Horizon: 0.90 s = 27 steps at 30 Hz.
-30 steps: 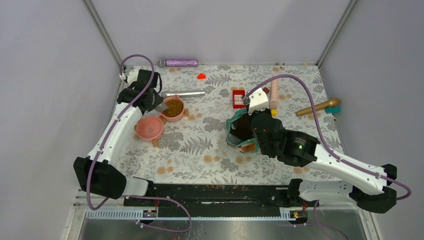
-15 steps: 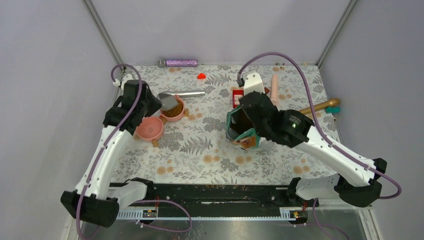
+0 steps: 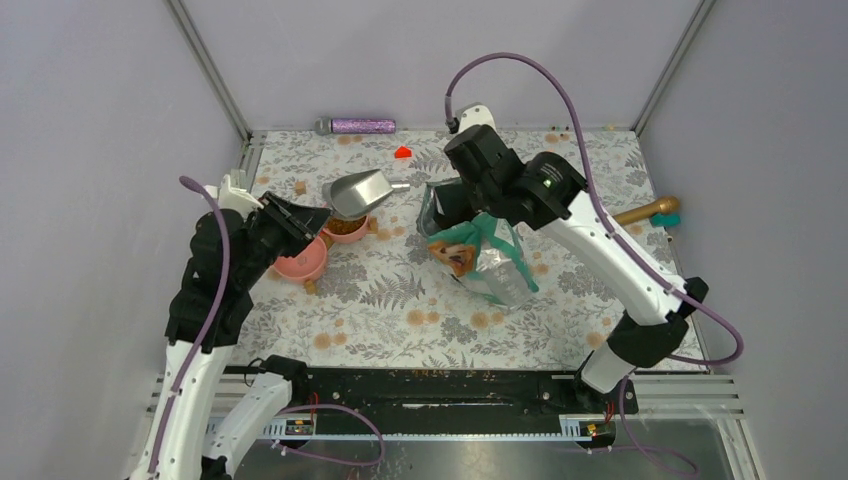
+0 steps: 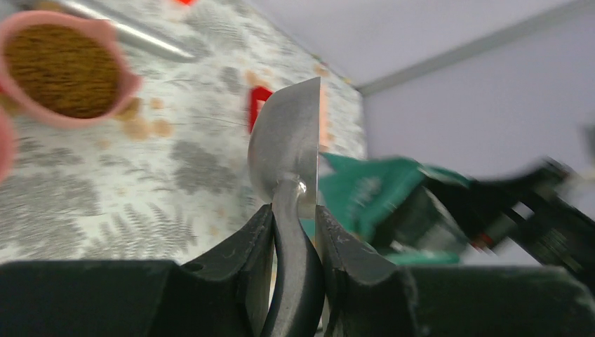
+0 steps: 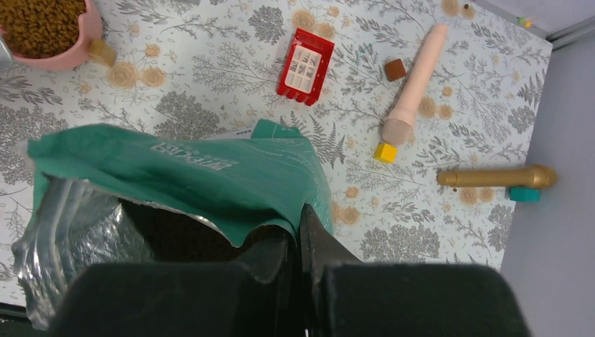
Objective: Serve the pet food
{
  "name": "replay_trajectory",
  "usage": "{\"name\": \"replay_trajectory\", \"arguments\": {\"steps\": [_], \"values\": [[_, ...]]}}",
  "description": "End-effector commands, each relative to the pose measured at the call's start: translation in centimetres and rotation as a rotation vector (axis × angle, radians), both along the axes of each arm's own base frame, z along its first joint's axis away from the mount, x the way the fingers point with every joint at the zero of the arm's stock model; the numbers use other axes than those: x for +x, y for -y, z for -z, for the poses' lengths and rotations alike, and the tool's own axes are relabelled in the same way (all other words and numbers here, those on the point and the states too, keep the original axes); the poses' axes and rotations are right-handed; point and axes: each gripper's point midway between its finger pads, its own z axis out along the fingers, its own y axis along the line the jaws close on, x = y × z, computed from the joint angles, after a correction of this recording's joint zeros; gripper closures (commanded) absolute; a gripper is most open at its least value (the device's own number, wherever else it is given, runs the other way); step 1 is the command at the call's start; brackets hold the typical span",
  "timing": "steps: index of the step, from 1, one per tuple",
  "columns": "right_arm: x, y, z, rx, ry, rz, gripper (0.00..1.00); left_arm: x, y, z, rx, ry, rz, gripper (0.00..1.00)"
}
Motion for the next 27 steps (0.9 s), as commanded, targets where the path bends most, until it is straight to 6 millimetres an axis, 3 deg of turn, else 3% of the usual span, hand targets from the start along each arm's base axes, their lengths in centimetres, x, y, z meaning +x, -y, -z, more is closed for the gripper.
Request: {"name": "replay_trajectory", "arguments": {"steps": [1, 6, 11, 23, 27], "values": [[1.5, -1.9, -4.6, 0.131, 0.101, -0.004, 1.00, -3.5, 4.3, -7.7, -0.166, 0.250, 0.287, 1.00], [2.2, -2.1, -4.5, 0.097, 0.107, 0.008, 1.00, -5.6, 4.4, -9.9, -0.168, 0.291, 0.329, 1.00], [2.3, -3.0, -3.3, 0.091, 0.092, -0.033, 1.00, -6.6, 5.2, -9.9, -0.195, 0.191, 0.387, 1.00], [2.2, -3.1, -4.1, 0.038, 0.168, 0.002, 1.00, -4.8, 5.5, -8.2, -0.188, 0.017, 0.334, 1.00], [1.7, -4.5, -3.9, 0.038, 0.192, -0.032, 1.00, -4.2, 6.6, -7.8, -0.191, -0.032, 0.350, 1.00]]}}
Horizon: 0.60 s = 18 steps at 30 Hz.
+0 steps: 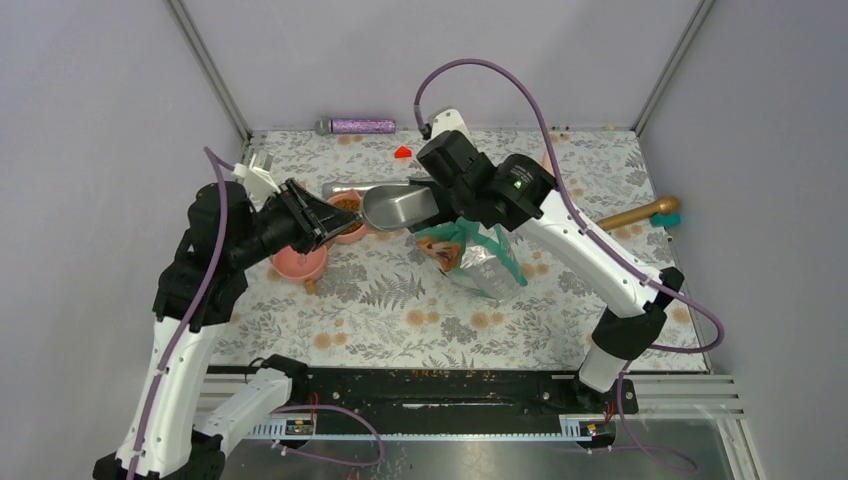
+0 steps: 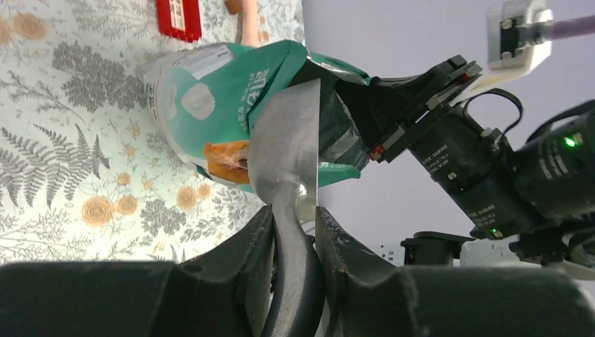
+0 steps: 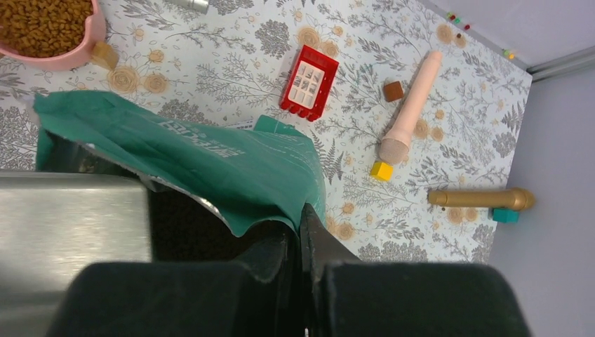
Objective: Serve the pet food
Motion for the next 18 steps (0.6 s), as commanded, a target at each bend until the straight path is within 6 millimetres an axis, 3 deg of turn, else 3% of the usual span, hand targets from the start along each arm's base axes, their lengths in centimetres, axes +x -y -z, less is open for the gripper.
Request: {"name": "replay_trajectory", "arguments": {"steps": [1, 5, 12, 18], "values": [[0.4, -1.8, -4.2, 0.113, 0.170, -0.007, 1.00, 0.3, 0.8, -2.3, -0.023, 0.019, -0.001, 1.00], [-0.1, -3.2, -3.5, 0.119, 0.187, -0.022, 1.00, 0.4, 1.5, -1.0, 0.060, -0.074, 0.009, 1.00], [-2.4, -7.4, -2.8, 0.186, 0.250, -0.080, 1.00, 1.3, 1.8, 2.5, 0.216, -0.238, -0.082, 1.00], [-3.3, -8.7, -2.6, 0.247, 0.283, -0.058, 1.00, 1.4, 0.1, 6.1, 0.384, -0.371, -0.189, 1.00]]}}
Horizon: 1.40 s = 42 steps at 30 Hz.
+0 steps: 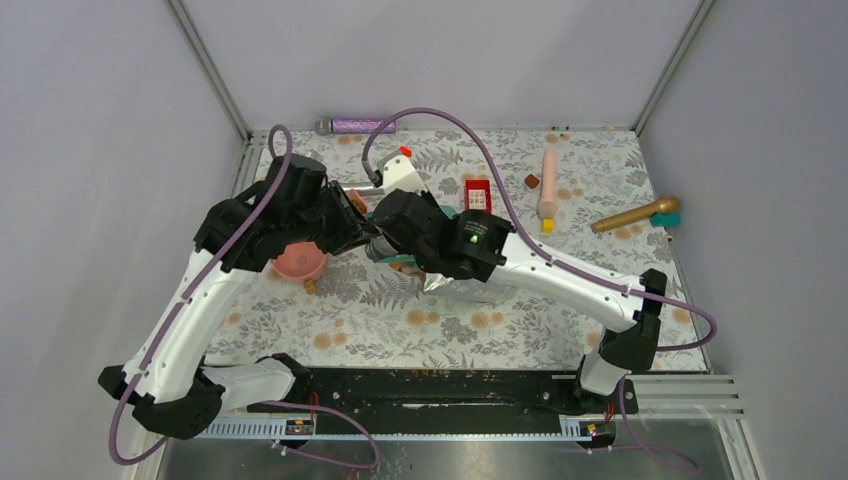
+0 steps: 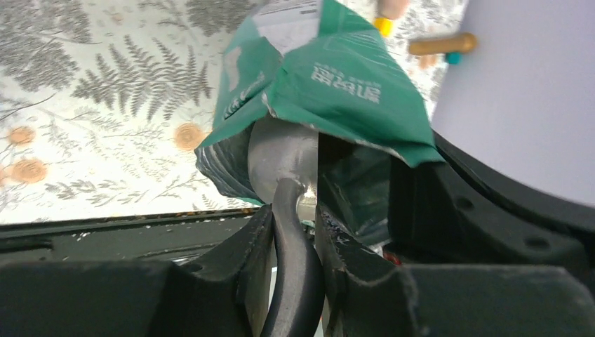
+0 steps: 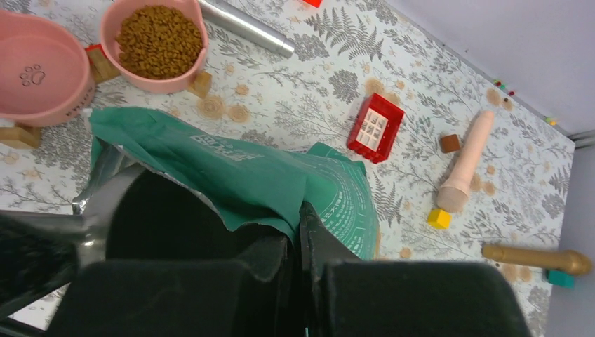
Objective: Serve the pet food
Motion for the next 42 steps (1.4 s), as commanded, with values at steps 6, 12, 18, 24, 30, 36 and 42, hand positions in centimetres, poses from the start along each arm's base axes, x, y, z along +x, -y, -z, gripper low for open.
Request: {"name": "replay_trajectory", "arguments": {"steps": [6, 12, 18, 24, 30, 36, 42], "values": [[-0.5, -1.5, -3.2, 0.265, 0.123, 0.073, 1.00, 0.1, -2.9, 5.6, 0.190, -0.134, -0.151, 1.00], [-1.1, -2.0, -2.4, 0.309, 0.098, 0.075, 1.00, 1.4, -1.4, 8.2, 0.213, -0.180, -0.124, 1.00], [-1.2, -1.9, -1.7, 0.368, 0.094, 0.094, 1.00, 3.0, 3.2, 11.3, 0.103, -0.177, 0.028, 1.00], [-1.5, -1.2, -2.3, 0.437, 0.099, 0.107, 1.00, 3.7, 7.1, 11.8, -0.092, -0.091, 0.155, 1.00], [-1.9, -0.3, -2.6, 0.513, 0.103, 0.119, 1.00, 3.2, 7.1, 10.0, -0.294, 0.070, 0.100, 1.00], [-1.9, 1.6, -3.1, 0.546, 0.139, 0.144, 1.00, 1.8, 5.2, 7.4, -0.455, 0.235, 0.036, 1.00], [-2.2, 3.2, -3.6, 0.528, 0.167, 0.133, 1.00, 0.2, 4.5, 7.2, -0.559, 0.238, 0.021, 1.00]]}}
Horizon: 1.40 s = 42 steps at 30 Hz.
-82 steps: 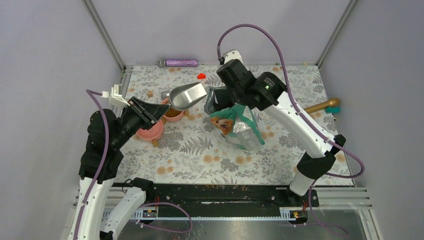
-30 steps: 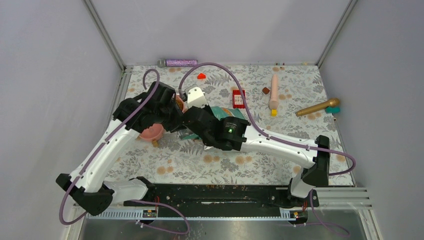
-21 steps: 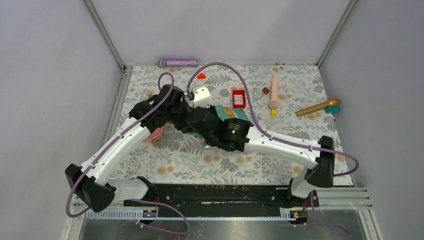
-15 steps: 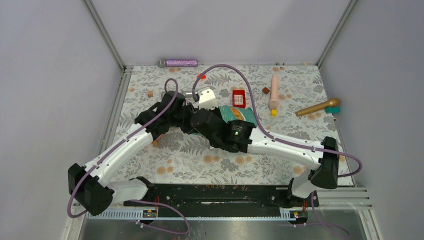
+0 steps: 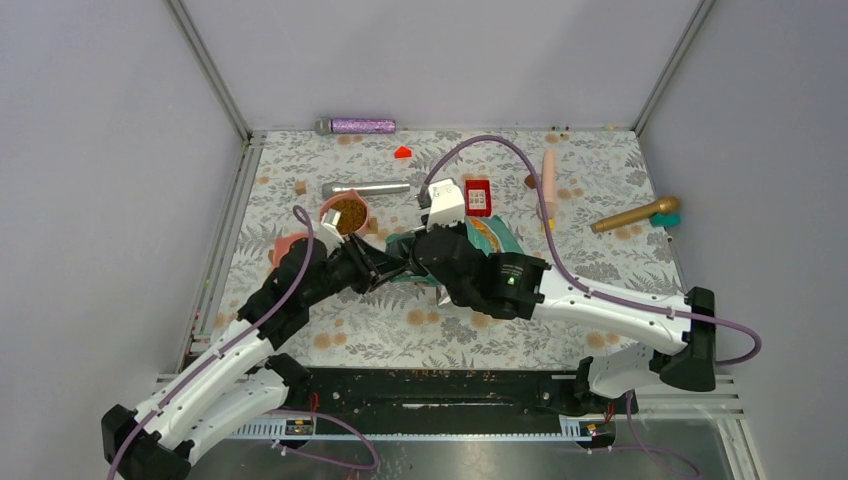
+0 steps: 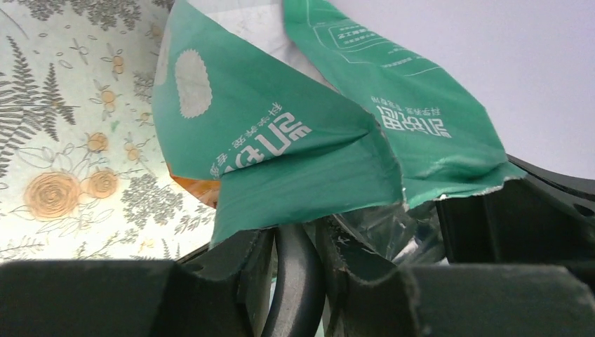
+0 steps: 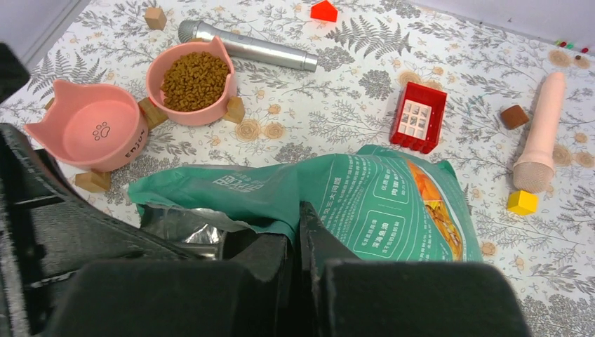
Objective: Serve the pet food
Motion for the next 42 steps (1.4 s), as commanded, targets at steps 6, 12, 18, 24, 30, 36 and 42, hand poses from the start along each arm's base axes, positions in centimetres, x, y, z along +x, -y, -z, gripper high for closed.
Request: {"name": "replay_trajectory", "arguments": {"steps": [6, 12, 18, 24, 30, 36, 42], "values": [[0.4, 3.0, -6.1, 0.118, 0.157, 0.059, 1.00, -0.6, -0.5, -5.0, -0.190, 0.117, -0.023, 1.00], [0.1, 4.0, -6.1, 0.084, 0.172, 0.043, 1.00, -1.5, -1.5, -6.8, -0.190, 0.156, -0.038, 1.00], [-0.2, 4.1, -6.3, 0.048, 0.182, 0.001, 1.00, -2.4, -2.5, -7.5, -0.202, 0.182, -0.051, 1.00], [-0.3, 4.5, -6.7, 0.044, 0.182, -0.008, 1.00, -3.2, -3.3, -8.7, -0.246, 0.223, -0.069, 1.00], [-0.5, 4.8, -7.1, 0.055, 0.186, -0.016, 1.00, -3.4, -4.1, -8.9, -0.272, 0.224, -0.109, 1.00], [-0.5, 5.2, -7.4, 0.053, 0.194, -0.001, 1.00, -3.7, -4.6, -9.1, -0.298, 0.234, -0.123, 1.00], [-0.5, 5.6, -7.9, 0.064, 0.202, 0.014, 1.00, -4.1, -5.1, -8.9, -0.328, 0.244, -0.136, 1.00]]}}
